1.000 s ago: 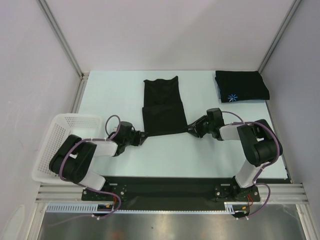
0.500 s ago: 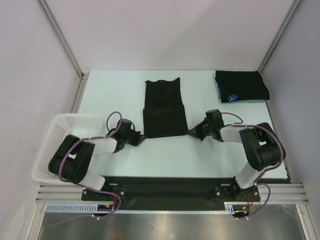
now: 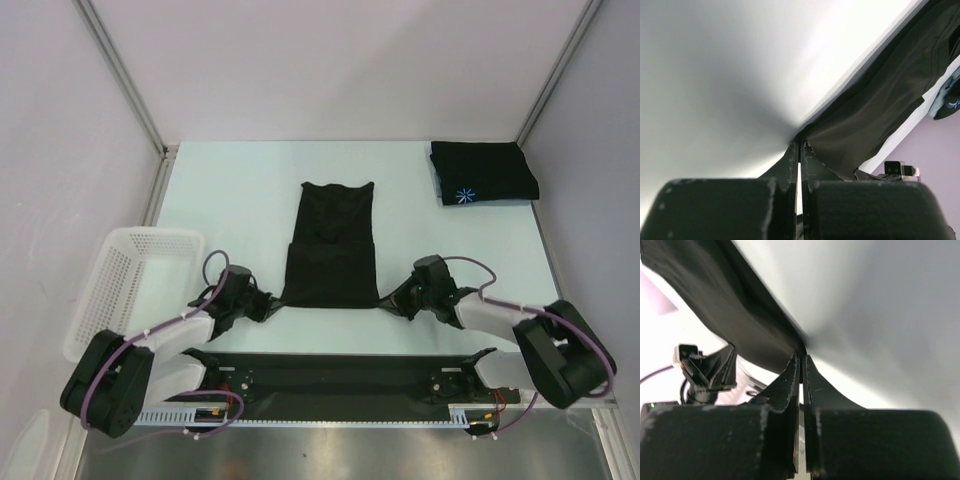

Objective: Fold and stack the t-shirts
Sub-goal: Fold the tshirt

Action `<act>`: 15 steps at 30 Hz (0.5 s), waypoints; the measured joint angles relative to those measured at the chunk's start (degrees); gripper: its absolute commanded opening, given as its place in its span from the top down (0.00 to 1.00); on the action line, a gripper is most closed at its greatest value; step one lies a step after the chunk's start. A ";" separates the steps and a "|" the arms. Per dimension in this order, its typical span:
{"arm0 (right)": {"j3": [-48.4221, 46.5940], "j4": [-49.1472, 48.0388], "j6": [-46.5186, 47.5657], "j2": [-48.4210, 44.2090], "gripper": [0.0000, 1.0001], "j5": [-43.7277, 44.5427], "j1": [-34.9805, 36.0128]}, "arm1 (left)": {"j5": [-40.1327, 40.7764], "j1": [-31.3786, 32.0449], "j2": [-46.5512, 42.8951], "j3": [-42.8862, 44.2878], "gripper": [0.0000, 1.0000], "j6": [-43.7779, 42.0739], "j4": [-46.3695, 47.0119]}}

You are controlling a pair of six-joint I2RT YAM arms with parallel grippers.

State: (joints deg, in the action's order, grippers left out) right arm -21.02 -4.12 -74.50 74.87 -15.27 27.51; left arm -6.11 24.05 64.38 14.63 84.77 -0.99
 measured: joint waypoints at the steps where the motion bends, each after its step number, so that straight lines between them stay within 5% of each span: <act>1: 1.20 0.66 -0.55 -2.19 1.00 0.44 0.96 | -0.13 0.26 -1.70 -0.74 1.00 0.02 -0.87; 9: 6.03 8.90 -4.07 -17.94 1.00 4.74 8.41 | 0.09 4.28 -16.57 -3.69 1.00 0.17 -10.25; 15: 5.79 14.29 -3.74 -21.35 1.00 6.14 9.75 | 0.87 5.75 -17.27 -0.02 1.00 -2.95 -16.61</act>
State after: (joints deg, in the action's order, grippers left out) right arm -15.22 10.17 -78.24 53.52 -9.13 37.26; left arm -5.23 29.80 47.11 14.61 81.82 -17.61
